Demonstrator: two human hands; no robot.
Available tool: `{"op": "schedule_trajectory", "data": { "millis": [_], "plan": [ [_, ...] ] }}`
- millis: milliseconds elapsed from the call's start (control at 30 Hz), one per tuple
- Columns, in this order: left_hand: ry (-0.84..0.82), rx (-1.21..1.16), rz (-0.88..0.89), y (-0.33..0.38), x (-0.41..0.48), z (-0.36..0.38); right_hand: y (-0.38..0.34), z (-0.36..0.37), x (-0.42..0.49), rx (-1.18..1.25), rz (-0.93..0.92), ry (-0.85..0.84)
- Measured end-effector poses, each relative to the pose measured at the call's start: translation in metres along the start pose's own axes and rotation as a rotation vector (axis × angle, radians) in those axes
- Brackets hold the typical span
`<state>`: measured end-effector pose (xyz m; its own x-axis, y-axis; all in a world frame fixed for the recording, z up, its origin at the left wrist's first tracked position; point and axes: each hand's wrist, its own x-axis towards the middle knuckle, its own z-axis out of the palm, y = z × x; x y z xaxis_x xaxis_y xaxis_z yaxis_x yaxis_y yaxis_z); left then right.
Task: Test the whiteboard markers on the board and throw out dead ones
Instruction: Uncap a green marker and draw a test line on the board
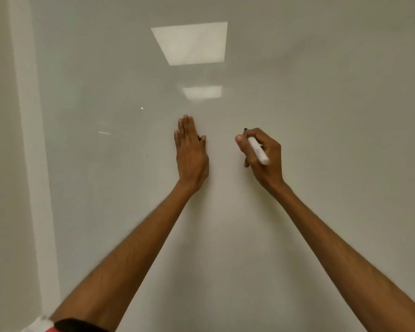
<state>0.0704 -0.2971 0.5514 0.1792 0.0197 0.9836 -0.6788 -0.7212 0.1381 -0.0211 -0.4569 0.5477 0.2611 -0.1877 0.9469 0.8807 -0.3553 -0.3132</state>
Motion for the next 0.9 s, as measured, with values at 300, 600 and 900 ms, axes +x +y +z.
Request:
{"op": "schedule_trajectory", "data": {
  "millis": [300, 600, 900],
  "plan": [
    [0.138, 0.060, 0.112, -0.013, -0.005, 0.017, 0.037, 0.021, 0.016, 0.134, 0.109, 0.099],
    [0.135, 0.107, 0.150, -0.013, -0.008, 0.019, 0.043, 0.023, 0.000, 0.150, 0.085, 0.056],
    [0.061, 0.105, 0.230, -0.017, -0.050, 0.021, 0.056, 0.029, -0.043, 0.175, 0.133, 0.069]
  ]
}}
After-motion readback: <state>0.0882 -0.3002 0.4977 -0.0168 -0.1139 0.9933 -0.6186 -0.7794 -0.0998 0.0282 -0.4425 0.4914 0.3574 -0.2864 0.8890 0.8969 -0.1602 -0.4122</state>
